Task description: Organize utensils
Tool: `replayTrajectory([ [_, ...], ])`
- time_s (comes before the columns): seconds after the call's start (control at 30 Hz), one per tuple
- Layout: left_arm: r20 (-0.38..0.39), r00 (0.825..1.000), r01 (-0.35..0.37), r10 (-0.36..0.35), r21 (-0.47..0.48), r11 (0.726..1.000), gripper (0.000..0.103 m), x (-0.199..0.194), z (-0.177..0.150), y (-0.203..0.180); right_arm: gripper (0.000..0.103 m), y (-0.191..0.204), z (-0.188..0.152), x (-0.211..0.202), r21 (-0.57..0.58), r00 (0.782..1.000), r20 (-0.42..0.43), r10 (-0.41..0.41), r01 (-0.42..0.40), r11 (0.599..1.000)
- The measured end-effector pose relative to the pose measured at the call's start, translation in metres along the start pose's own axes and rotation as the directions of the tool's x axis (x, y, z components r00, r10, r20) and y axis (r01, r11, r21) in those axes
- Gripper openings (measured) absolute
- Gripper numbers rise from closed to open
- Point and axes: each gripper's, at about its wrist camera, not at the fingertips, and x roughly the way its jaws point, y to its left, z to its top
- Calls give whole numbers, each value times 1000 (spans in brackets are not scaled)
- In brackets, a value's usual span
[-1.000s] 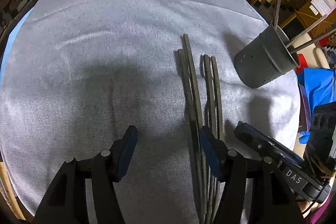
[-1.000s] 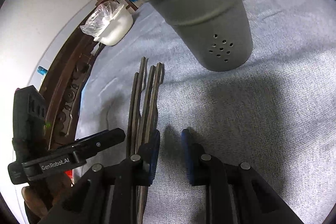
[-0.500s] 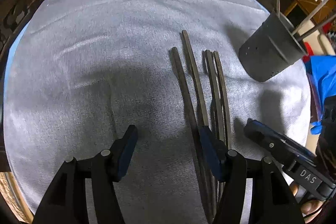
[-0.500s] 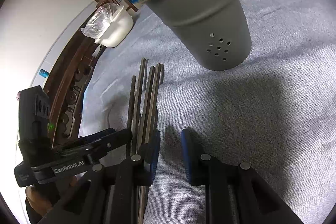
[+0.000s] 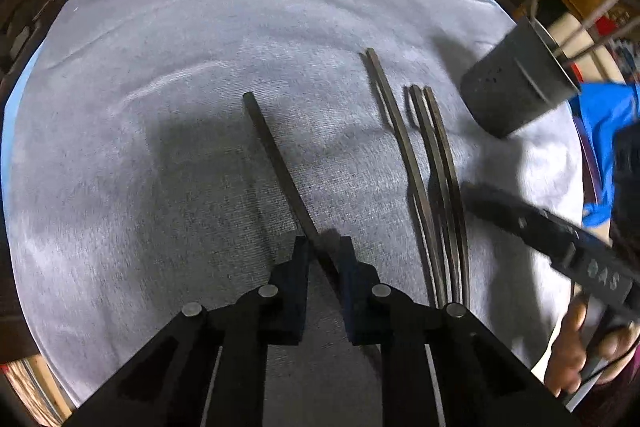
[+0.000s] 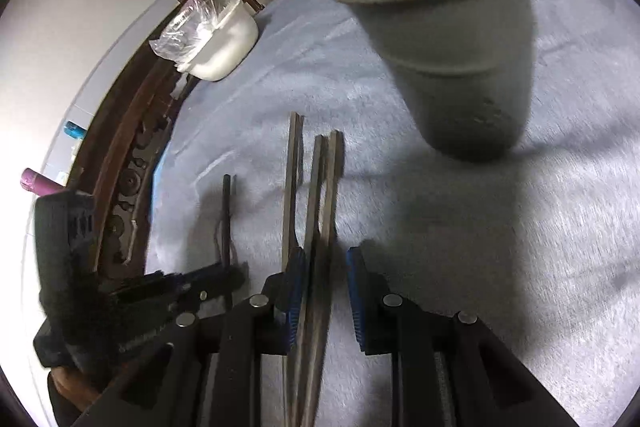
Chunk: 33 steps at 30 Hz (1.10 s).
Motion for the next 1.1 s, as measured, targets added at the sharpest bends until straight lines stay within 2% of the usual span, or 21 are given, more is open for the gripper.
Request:
replayTrajectory([
  [0.1, -14, 1000, 13, -12, 73, 997, 16, 1, 1, -5, 23, 6, 3, 11, -9, 997, -36, -62, 62, 998],
  [0.2, -30, 999, 42, -39, 127, 991, 16, 2, 1, -7, 22, 11, 5, 11, -26, 994, -37, -104, 103, 994],
  [0.37, -53, 994, 100, -92, 170, 980, 17, 2, 0, -2, 20, 21, 5, 8, -141, 973, -61, -223, 213, 967],
  [0.47, -59, 992, 122, -113, 187, 975, 17, 4, 3, 0, 21, 14, 6, 4, -129, 970, -87, -228, 216, 968],
  [0.67, -100, 983, 163, -154, 88, 983, 17, 11, 17, 23, 22, 4, 20, 9, -10, 975, -110, -192, 192, 981],
  [0.8, -110, 983, 144, -145, -17, 989, 20, 15, 33, 38, 22, 7, 25, 12, 8, 970, -110, -215, 217, 976],
  [0.93, -114, 987, 105, -115, -90, 990, 20, 20, 48, 43, 22, 19, 23, 15, -65, 956, -100, -275, 269, 961],
  [1.03, -112, 991, 57, -71, -116, 992, 20, 22, 52, 36, 13, 33, 19, 19, -169, 935, -87, -345, 327, 930],
  [1.1, -109, 993, 26, -38, -104, 994, 20, 25, 54, 31, 10, 30, 19, 17, -175, 941, -99, -324, 304, 936],
])
